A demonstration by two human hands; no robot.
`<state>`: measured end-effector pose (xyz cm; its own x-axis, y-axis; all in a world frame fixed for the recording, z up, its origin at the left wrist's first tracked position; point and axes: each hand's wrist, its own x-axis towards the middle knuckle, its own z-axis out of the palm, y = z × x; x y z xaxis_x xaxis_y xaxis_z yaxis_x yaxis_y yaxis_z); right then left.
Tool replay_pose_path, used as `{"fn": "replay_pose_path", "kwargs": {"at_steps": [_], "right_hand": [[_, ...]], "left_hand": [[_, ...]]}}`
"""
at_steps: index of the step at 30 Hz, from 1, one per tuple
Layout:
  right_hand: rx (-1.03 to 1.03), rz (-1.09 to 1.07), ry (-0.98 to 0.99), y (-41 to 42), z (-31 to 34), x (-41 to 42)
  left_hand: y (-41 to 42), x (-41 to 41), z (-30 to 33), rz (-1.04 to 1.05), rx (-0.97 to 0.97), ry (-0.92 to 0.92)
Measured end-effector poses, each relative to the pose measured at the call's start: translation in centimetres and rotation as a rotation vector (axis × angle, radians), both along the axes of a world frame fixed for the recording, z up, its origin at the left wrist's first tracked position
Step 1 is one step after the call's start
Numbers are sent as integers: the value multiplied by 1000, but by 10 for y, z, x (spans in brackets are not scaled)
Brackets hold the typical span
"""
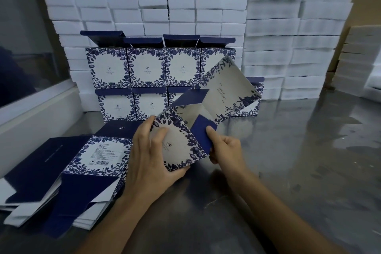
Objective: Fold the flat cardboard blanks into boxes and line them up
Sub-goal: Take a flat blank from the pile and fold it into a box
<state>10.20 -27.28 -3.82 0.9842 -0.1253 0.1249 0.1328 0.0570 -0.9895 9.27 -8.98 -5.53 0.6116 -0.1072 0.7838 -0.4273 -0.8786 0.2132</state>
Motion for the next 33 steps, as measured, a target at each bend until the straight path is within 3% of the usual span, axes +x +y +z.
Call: {"fn": "replay_pose_path", "kwargs": {"at_steps": [4, 7, 16, 19, 26, 33], "right_hand": [[-21, 119, 38, 6, 4, -4], [-67, 81, -19, 6, 4, -5], [123, -51, -38, 3, 9, -2], [178, -72, -51, 3, 11, -2], [83, -41, -87, -1, 14, 1], [-2, 20, -127, 3, 16, 0]], "left_hand": [[1, 0, 1, 16, -36, -9], [2, -2, -1, -41, -33, -28], [-5, -8, 2, -56, -102, -27], [-8, -9, 2, -169, -178, 0], [-8, -12, -2, -252, -169, 72], [-11, -14, -3, -338, -130, 32]]}}
